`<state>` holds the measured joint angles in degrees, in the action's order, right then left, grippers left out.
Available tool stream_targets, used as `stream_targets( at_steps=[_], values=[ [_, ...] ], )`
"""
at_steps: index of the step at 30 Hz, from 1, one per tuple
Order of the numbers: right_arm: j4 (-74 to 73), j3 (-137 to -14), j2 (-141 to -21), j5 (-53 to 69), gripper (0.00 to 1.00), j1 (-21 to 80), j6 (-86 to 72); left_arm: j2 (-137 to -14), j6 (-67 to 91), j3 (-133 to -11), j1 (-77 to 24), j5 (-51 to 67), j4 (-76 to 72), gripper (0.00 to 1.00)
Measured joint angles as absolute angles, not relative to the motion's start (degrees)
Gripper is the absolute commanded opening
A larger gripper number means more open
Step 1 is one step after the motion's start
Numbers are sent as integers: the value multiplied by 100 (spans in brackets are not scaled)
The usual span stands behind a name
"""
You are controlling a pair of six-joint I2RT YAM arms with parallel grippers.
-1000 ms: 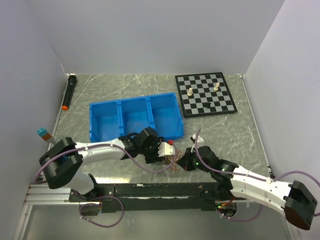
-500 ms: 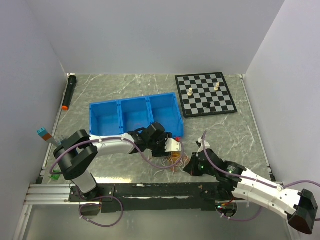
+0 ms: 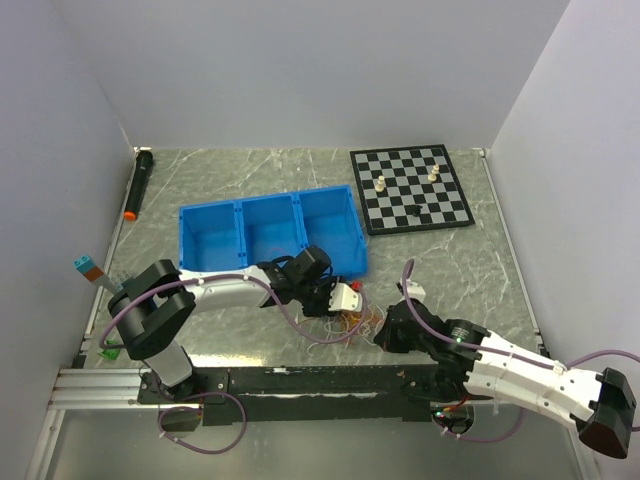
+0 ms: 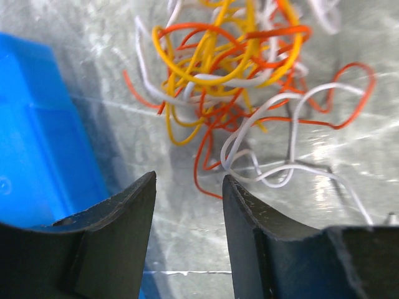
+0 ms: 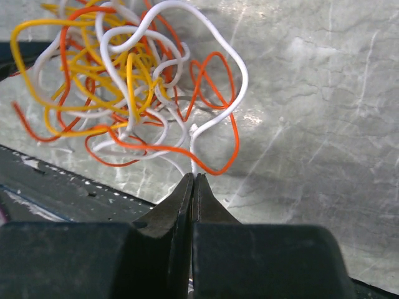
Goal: Untangle the cables
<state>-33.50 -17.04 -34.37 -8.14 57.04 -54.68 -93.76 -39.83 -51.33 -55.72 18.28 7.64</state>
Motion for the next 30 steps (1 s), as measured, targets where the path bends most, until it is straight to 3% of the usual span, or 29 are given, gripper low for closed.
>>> stream_targets(
  at_steps=[9, 26, 30],
  values=[
    [-3293, -1813, -3564, -926, 0, 5712, -5454, -9376, -3931, -5131, -5817, 2023, 897, 47],
    [-3256, -2108, -3444, -1201, 0, 5697, -5098, -9310, -3953, -4687, -5688, 1820, 762, 1],
    [-3201, -2196, -3387, -1251, 0, 5669, -4954, -9159, -3809, -4488, -5640, 1632, 578, 1]
  ],
)
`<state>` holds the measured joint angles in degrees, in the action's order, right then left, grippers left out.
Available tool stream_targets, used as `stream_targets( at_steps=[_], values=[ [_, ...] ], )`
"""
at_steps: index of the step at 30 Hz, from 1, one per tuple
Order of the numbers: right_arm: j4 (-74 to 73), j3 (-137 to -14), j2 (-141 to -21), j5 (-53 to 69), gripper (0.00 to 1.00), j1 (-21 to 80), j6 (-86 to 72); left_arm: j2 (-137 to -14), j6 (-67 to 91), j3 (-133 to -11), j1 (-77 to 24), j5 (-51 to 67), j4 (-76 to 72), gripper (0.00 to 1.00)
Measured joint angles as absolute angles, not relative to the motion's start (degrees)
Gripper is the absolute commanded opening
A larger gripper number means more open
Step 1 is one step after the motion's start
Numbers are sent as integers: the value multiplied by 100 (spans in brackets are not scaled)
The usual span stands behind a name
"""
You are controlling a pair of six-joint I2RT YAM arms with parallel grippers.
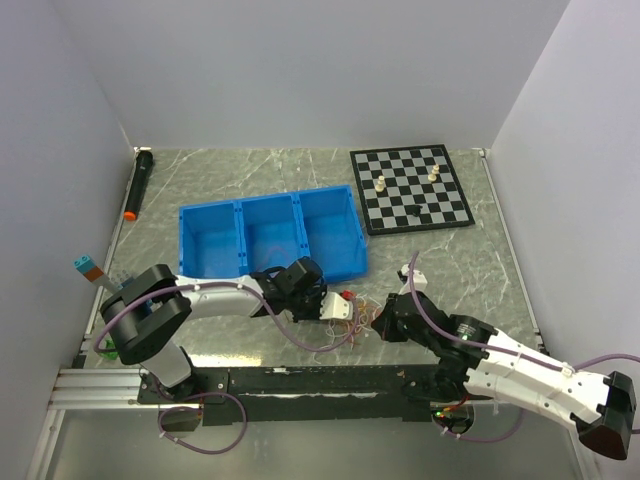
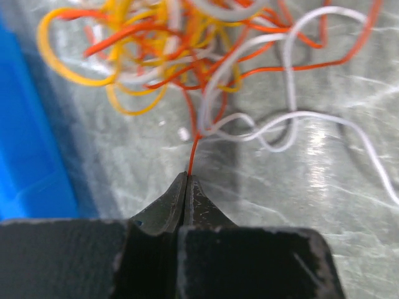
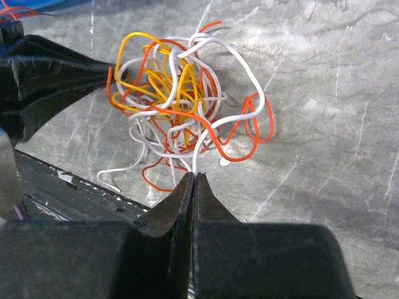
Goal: Untangle the cables
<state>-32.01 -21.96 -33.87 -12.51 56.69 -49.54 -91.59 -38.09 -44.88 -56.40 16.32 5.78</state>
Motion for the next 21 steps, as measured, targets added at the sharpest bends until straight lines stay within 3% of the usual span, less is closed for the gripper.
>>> stream_targets(
  at_steps=[10, 19, 21],
  values=[
    [-3079, -2204, -3350, -1238, 0, 5662, -4834, -9019, -3181, -4781, -5240, 1083, 403, 1],
    [-2884, -2204, -3638, -1214, 0, 5662, -4766, -8217, -2451, -6613, -5166, 956, 1828, 1],
    [-2823, -2202, -3719, -1194, 0, 5662, -4764, -7754, -2405, -6729, -5131, 1037, 1994, 22]
  ],
)
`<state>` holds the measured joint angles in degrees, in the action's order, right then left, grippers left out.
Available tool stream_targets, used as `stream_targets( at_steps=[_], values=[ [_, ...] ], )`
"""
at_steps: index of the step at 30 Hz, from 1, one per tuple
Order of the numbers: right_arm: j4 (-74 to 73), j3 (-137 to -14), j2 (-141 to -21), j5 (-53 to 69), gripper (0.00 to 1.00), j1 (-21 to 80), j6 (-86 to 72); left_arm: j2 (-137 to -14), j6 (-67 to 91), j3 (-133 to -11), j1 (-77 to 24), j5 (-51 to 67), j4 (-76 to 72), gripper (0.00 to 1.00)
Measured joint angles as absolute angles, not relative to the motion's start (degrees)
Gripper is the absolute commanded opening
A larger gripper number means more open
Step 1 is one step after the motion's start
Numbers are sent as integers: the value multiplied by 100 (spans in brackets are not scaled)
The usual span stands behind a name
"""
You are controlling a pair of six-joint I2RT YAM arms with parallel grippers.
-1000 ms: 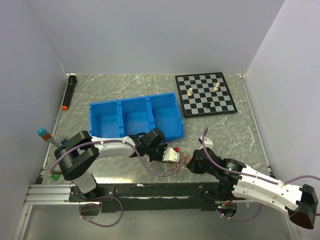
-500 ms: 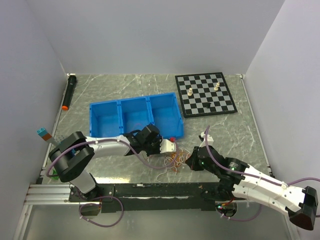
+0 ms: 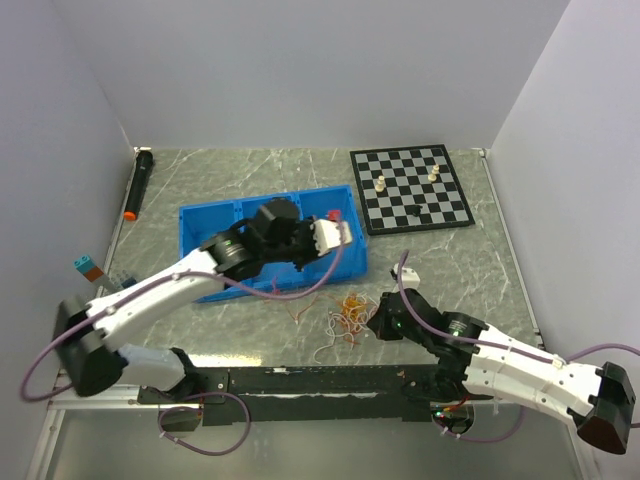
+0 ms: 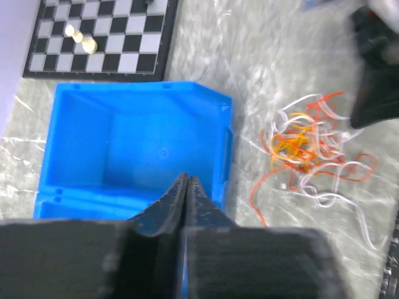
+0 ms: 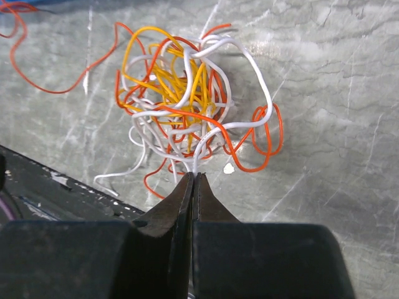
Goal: Untangle the cables
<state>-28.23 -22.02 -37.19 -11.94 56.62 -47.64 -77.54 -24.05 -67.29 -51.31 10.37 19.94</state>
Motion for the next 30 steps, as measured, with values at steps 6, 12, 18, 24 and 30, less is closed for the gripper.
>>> stream_targets(
  at_steps=[6, 12, 18, 24, 30],
  values=[
    [-2810, -2198, -3809, -1236, 0, 5662, -4799, -7218, -2626, -5725, -5433, 1380, 2202, 52],
    [-2864, -1833, -3658, -1205, 0, 5664, -5135, -8659, -3199, -5378, -5548, 1551, 2392, 68],
    [-3017, -1645, -3448, -1151, 0, 5664, -5269, -9424, -3623, -5706, -5531, 1531, 2215, 68],
    [-2987, -1645, -3402, -1109, 0, 5664, -5264, -9548, -3693, -5955, -5457, 1531, 1879, 65],
    [-2956, -1645, -3406, -1092, 0, 5664, -5260, -9854, -3734, -6184, -5413, 1798, 1970, 61]
  ],
)
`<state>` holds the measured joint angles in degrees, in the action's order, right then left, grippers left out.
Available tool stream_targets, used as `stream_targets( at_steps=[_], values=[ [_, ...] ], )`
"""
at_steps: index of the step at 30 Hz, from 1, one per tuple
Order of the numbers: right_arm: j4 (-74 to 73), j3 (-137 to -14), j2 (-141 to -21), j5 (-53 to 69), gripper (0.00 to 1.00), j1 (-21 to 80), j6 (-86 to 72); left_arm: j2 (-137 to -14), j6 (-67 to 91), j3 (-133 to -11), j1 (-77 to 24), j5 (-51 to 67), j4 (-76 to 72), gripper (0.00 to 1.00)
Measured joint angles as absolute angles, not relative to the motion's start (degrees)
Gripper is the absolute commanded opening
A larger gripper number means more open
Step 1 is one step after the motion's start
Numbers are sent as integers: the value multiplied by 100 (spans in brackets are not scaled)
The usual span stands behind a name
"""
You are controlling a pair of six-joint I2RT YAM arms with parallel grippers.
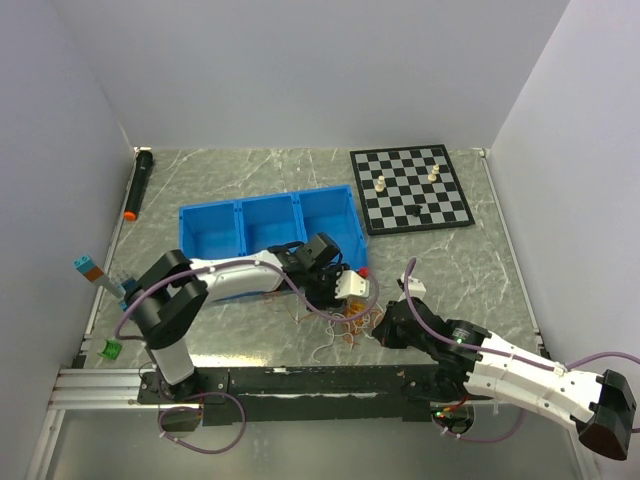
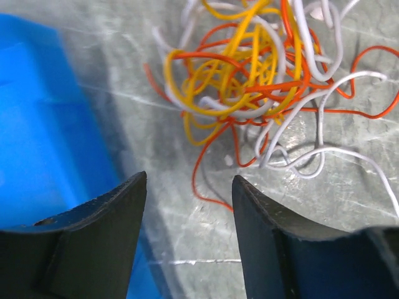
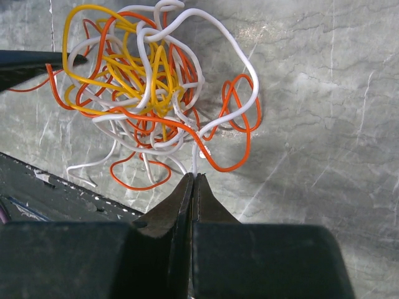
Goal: Untangle the cables
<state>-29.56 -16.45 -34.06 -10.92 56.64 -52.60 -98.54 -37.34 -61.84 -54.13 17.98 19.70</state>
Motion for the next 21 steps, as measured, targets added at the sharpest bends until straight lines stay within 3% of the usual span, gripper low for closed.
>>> stream_targets(
  at_steps=[10, 12, 16, 21],
  values=[
    [-2958, -1647, -3391, -1096, 0, 5664, -5245, -10374, -3999, -6372, -5330, 2117, 2388, 41],
    [-2958, -1647, -3391, -1094, 0, 5664, -5245, -10379, -4003, -6372, -5304, 2132, 2383, 31],
    [-2954, -1647, -3393, -1094, 0, 5664, -5245, -10379, -3942, -6377, -5269, 2163, 2309, 1],
    [-2912, -1651, -3430, -1094, 0, 5664, -5231, -10377, -3732, -6469, -5269, 2158, 2215, 1]
  ],
)
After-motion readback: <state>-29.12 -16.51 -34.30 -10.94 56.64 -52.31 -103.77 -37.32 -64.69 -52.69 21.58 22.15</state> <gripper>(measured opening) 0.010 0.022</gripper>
